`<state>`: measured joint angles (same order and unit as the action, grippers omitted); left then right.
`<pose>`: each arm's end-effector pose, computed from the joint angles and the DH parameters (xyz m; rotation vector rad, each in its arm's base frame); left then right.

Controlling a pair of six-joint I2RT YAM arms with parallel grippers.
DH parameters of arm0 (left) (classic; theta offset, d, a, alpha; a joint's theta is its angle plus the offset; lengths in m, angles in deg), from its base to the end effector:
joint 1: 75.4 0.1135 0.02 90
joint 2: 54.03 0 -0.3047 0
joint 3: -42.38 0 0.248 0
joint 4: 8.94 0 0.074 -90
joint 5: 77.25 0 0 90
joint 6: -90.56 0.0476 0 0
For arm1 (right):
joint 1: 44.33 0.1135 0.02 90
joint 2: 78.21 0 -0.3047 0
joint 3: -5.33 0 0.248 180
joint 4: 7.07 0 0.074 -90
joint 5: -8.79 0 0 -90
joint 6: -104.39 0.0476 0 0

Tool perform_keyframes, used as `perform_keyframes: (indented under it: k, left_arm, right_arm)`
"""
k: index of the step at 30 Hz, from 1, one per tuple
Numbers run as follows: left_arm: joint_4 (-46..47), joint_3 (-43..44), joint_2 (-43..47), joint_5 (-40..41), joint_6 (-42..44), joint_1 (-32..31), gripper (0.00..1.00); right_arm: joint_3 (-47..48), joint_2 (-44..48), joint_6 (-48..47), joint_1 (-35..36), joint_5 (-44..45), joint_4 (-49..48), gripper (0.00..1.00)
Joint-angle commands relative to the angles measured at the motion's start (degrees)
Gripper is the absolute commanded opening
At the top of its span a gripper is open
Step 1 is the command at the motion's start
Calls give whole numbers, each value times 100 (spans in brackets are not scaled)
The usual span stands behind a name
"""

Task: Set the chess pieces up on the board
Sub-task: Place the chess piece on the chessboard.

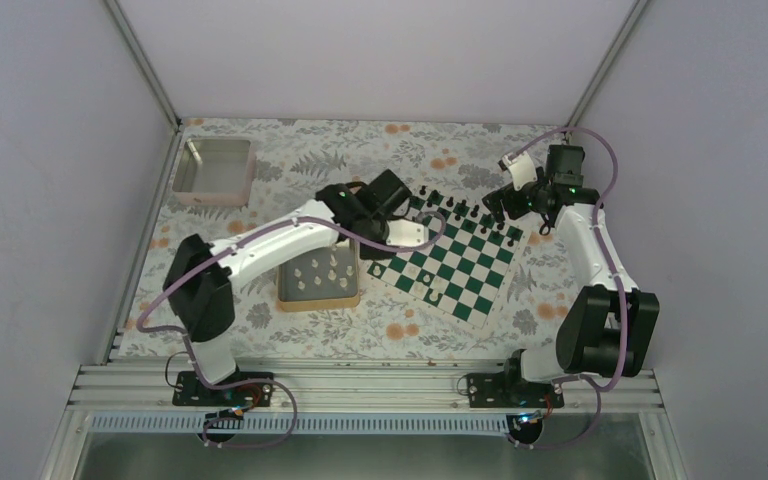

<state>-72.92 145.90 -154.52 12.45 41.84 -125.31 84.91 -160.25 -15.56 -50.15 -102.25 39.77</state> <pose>0.2459 -0.2925 0.3199 1.8843 1.8431 -0.0583 0.3030 -0.0137 0.3148 -0.6512 2.2702 0.1480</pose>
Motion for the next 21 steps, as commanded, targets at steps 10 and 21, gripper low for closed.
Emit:
perform_keyframes:
  k: [10,21]
  left_arm:
    - [-57,-253,-756,-108,-160,-415,5]
    - [192,-389,-1015,-413,-214,-525,5]
  right_arm:
    - [-107,149,64,-50,-153,-63,100]
    - [-140,127,43,-48,-131,-76,100]
